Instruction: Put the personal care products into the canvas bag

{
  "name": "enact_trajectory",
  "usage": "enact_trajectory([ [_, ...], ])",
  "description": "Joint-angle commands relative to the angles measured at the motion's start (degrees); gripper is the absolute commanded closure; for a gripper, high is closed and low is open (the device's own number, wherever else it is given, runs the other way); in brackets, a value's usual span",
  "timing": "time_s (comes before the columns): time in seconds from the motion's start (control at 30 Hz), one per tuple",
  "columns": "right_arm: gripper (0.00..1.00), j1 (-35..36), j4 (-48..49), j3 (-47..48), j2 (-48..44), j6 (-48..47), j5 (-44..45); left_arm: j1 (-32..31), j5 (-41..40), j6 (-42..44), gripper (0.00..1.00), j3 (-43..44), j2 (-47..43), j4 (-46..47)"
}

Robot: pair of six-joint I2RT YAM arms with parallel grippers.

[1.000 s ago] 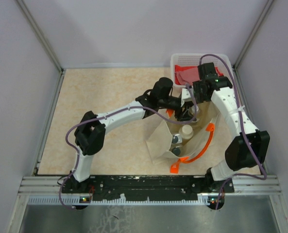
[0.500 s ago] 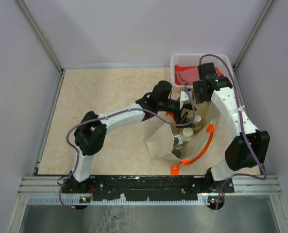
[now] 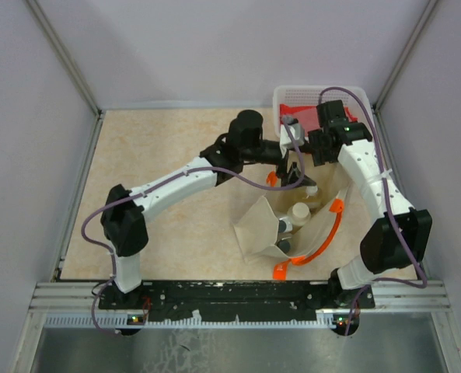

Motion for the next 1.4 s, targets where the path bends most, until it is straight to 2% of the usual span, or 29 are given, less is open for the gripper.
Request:
enact_trajectory([
  [0.0, 0.13, -0.7, 2.4, 1.1, -3.5, -1.4, -2.5, 2.5, -6.0, 0.1, 0.00, 4.3, -8.5, -1.1],
  [0.23, 0.10, -0.7, -1.1, 3.3, -5.8, -1.8, -2.1, 11.4, -14.6, 1.3, 0.00, 3.0, -18.7, -9.4],
  [0.37, 0.11, -0.8, -1.7, 4.6, -6.9, -2.3, -3.2, 13.9, -20.0, 4.3, 0.00, 0.8, -22.9, -12.8],
  [0.53, 0.25, -0.7, -2.0, 4.3, -4.5, -1.7, -5.3, 15.3, -20.4, 3.5, 0.00, -2.0, -24.5, -12.7],
  [0.6, 0.27, -0.7, -2.0, 4.3, -4.0, -1.2, -6.2, 15.4, -20.0, 3.3, 0.00, -2.3, -24.5, -13.0],
  [0.87, 0.12, -0.7, -4.6, 7.8, -4.2, -1.2, -5.5, 15.7, -14.8, 5.5, 0.00, -1.4, -21.8, -22.0],
  [1.03, 0.06, -0.7, -7.4, 11.3, -4.8, -0.5, -6.9, 15.6, -15.1, 4.3, 0.00, -5.7, -22.0, -20.1],
  [1.23, 0.01, -0.7, -7.8, 13.6, -7.6, 0.0, -9.0, 15.6, -14.3, 4.0, 0.00, -5.9, -21.3, -19.5],
  [1.37, 0.01, -0.7, -4.7, 13.5, -9.2, 1.2, -10.0, 15.7, -20.0, 3.6, 0.00, -5.8, -21.0, -18.6],
])
